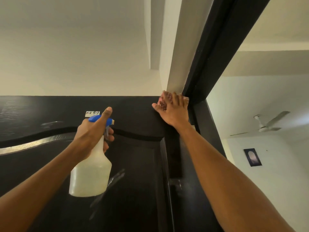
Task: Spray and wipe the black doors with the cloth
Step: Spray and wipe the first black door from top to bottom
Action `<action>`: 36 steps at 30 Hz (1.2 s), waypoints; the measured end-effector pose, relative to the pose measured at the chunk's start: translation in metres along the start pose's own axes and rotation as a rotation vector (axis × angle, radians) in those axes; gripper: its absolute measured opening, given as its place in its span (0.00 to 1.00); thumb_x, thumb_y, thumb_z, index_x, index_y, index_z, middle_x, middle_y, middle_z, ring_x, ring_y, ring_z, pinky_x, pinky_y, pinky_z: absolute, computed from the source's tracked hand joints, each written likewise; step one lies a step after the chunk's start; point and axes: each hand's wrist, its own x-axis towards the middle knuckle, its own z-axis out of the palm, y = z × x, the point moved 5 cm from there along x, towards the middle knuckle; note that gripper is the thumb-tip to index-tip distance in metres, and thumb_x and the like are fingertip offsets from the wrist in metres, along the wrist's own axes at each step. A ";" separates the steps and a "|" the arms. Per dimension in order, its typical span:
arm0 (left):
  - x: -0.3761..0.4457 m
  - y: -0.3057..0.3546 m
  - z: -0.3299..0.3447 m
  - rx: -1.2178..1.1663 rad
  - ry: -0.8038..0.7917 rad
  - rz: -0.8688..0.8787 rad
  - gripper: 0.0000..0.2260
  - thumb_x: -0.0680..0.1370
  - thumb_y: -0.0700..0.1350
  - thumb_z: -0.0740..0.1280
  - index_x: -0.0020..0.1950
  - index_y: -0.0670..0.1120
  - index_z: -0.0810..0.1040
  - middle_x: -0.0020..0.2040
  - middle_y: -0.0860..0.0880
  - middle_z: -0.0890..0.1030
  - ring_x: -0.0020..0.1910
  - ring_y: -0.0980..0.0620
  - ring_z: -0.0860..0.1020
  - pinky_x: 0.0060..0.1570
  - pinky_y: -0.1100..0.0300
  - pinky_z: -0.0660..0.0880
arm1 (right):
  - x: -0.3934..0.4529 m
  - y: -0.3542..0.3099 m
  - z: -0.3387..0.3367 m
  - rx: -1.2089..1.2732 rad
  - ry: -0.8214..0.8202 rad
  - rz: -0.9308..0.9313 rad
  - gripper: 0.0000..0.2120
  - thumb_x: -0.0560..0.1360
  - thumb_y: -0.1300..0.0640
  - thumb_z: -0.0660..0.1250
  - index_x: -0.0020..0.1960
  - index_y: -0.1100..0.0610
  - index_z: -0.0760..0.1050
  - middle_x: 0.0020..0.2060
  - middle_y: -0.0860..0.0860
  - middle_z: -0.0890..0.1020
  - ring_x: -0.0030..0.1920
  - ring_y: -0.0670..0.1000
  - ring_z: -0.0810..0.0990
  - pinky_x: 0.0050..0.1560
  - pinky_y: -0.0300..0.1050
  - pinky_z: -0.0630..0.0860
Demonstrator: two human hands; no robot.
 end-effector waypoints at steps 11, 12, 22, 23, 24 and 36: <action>-0.024 0.002 0.003 -0.046 -0.042 -0.026 0.27 0.77 0.68 0.59 0.53 0.44 0.78 0.43 0.41 0.82 0.35 0.44 0.81 0.30 0.57 0.77 | -0.178 -0.010 0.034 -0.083 0.000 -0.521 0.38 0.81 0.28 0.46 0.84 0.47 0.44 0.83 0.56 0.51 0.82 0.61 0.47 0.79 0.64 0.49; -0.025 0.003 0.003 -0.044 -0.050 -0.029 0.27 0.77 0.68 0.59 0.53 0.45 0.78 0.43 0.41 0.82 0.34 0.44 0.81 0.30 0.57 0.77 | -0.176 -0.003 0.033 -0.132 -0.018 -0.635 0.38 0.81 0.28 0.47 0.84 0.46 0.45 0.83 0.55 0.51 0.82 0.60 0.47 0.80 0.63 0.47; -0.017 -0.003 -0.035 0.004 0.038 -0.007 0.26 0.77 0.68 0.58 0.51 0.47 0.78 0.44 0.41 0.83 0.35 0.44 0.81 0.30 0.57 0.76 | -0.082 -0.040 0.013 0.171 0.033 0.198 0.35 0.82 0.31 0.42 0.83 0.46 0.40 0.83 0.57 0.46 0.81 0.64 0.43 0.79 0.64 0.39; -0.015 -0.008 -0.044 0.004 0.055 -0.013 0.27 0.77 0.69 0.58 0.51 0.45 0.78 0.44 0.40 0.83 0.35 0.44 0.81 0.31 0.57 0.76 | -0.086 -0.062 0.018 0.176 0.041 0.114 0.35 0.82 0.31 0.42 0.83 0.46 0.41 0.83 0.57 0.47 0.82 0.64 0.43 0.80 0.63 0.39; -0.013 -0.013 -0.054 0.009 0.072 -0.024 0.28 0.76 0.69 0.58 0.52 0.44 0.78 0.44 0.40 0.83 0.35 0.44 0.81 0.31 0.56 0.76 | -0.092 -0.086 0.023 0.153 0.049 -0.025 0.34 0.82 0.32 0.43 0.83 0.45 0.42 0.83 0.57 0.48 0.82 0.64 0.45 0.80 0.62 0.39; 0.020 -0.050 -0.173 -0.018 0.235 -0.110 0.30 0.77 0.70 0.58 0.47 0.42 0.77 0.37 0.42 0.80 0.25 0.52 0.78 0.26 0.61 0.77 | -0.129 -0.152 0.054 0.064 0.188 -0.114 0.36 0.82 0.32 0.40 0.84 0.51 0.49 0.82 0.56 0.56 0.81 0.62 0.53 0.80 0.57 0.42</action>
